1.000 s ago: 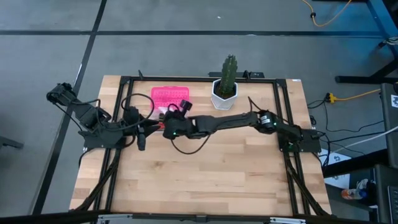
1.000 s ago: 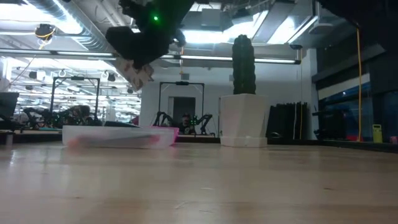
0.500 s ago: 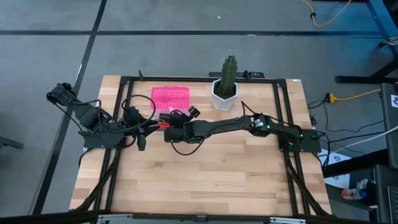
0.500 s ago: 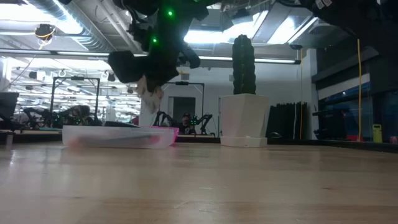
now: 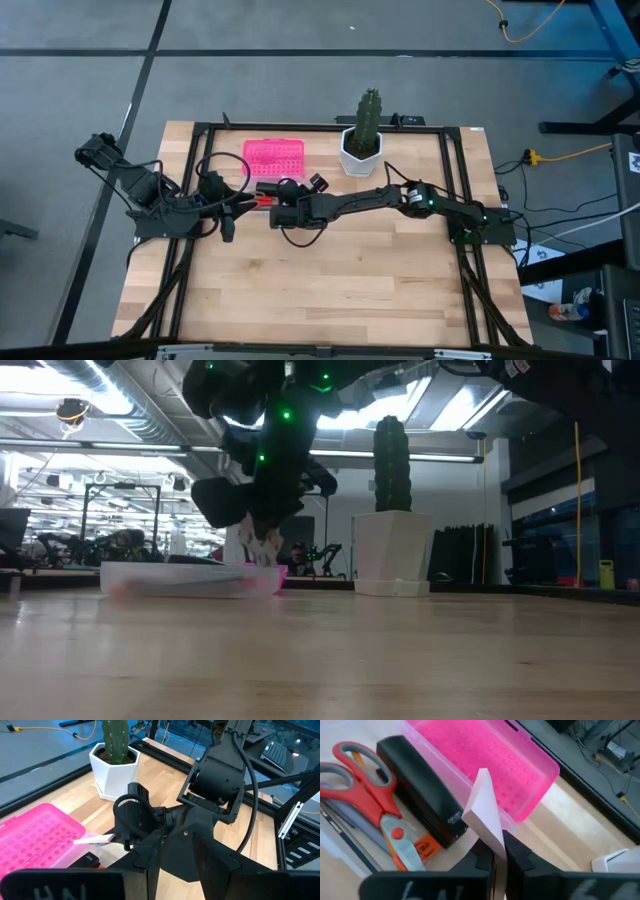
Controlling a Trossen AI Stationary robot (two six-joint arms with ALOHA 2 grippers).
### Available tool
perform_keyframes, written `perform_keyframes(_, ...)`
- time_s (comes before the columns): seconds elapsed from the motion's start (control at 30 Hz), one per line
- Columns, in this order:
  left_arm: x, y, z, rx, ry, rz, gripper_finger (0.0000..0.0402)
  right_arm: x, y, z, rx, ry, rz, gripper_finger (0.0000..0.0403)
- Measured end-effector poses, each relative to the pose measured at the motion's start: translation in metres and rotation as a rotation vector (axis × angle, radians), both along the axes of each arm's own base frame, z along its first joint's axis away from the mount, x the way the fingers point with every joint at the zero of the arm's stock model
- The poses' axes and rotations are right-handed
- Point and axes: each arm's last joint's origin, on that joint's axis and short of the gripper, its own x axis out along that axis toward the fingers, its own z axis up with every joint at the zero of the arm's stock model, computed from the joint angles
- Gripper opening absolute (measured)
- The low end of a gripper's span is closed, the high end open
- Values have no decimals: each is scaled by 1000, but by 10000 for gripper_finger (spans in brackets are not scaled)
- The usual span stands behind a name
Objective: Pack school essentials
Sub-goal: Put the pink sticky note into the supply box
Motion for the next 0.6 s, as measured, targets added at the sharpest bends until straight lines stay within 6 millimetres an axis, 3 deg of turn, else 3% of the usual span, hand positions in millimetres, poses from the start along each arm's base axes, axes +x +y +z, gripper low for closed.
perform_keyframes(0.6,0,0,0,-1,0,0,105,3,-3,0,59,-24,14,29)
